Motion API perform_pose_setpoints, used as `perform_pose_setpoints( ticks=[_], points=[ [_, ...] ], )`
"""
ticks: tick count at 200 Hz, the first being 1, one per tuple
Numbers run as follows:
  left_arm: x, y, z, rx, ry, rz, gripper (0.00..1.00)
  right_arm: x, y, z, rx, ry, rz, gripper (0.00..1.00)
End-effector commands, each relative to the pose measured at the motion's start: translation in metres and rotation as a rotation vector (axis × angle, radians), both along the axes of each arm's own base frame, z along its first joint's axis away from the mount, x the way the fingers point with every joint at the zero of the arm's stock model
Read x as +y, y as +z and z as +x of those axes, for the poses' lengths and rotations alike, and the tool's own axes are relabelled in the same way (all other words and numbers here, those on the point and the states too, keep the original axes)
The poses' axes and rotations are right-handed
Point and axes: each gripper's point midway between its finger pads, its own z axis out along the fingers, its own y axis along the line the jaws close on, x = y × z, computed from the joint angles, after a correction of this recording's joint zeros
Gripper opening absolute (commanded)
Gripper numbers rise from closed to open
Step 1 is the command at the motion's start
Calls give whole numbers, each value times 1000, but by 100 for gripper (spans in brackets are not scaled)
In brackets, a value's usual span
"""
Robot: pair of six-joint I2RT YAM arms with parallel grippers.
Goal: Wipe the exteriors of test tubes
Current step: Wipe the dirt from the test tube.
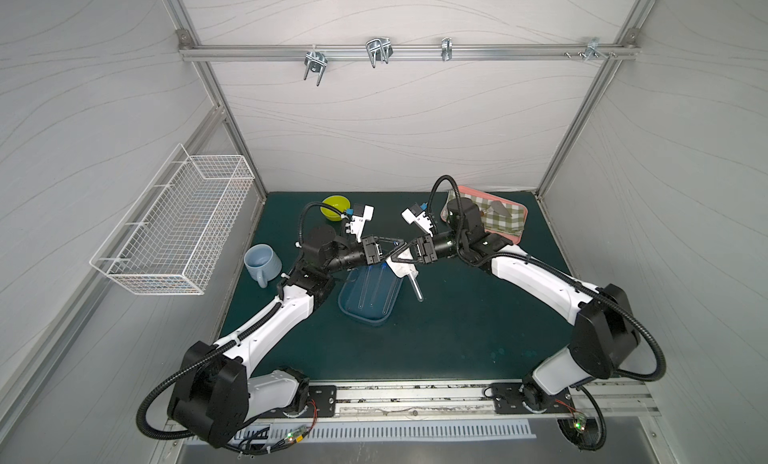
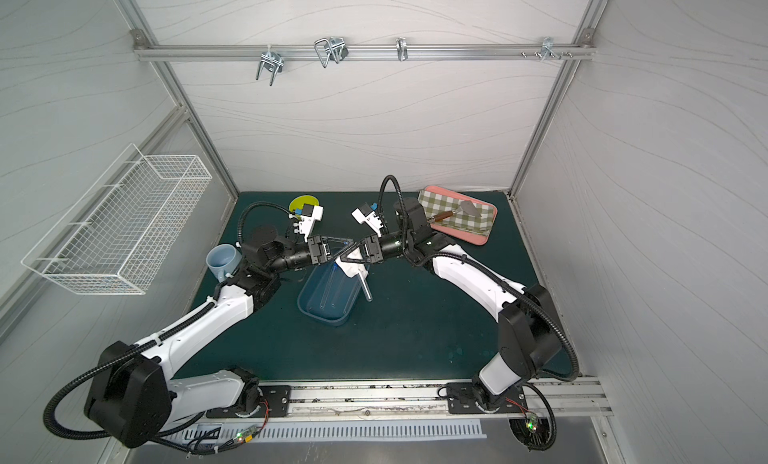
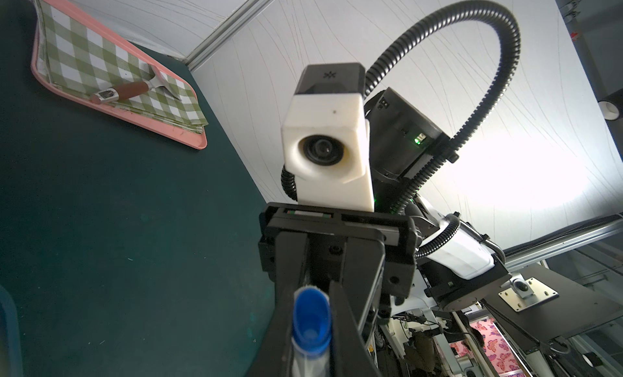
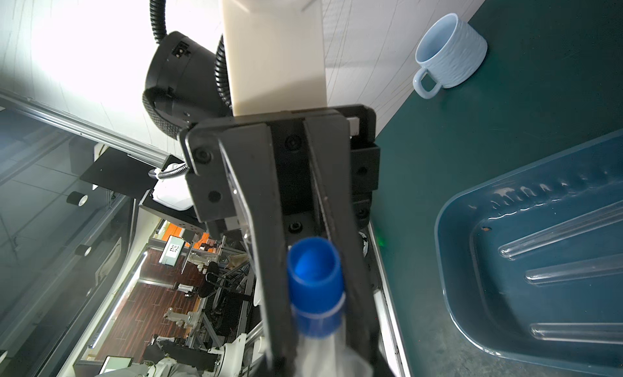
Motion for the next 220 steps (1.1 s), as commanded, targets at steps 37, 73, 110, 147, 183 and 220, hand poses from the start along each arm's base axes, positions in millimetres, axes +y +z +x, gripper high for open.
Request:
perform_pose_setpoints(
  ticks=[37,73,110,147,183,220],
  points=[
    [0,17,-8,-64,-54,-11,7,-7,-21,-17,20,-66,-61,21],
    [6,18,-2,-64,-23,-10,7,-4,-46,-42,56,-78,-108,21],
    [7,18,0,-68,-20,-10,7,-1,-66,-60,91,-75,-143,21],
    [8,17,-1,-66,-26,-9,8,-1,-68,-56,86,-90,-144,21],
    [9,12,-3,-53,-27,-7,8,2,-31,-23,21,-100,-84,21],
    [9,12,-6,-49,-33,-10,8,8,4,17,-37,-104,-31,21]
  ],
)
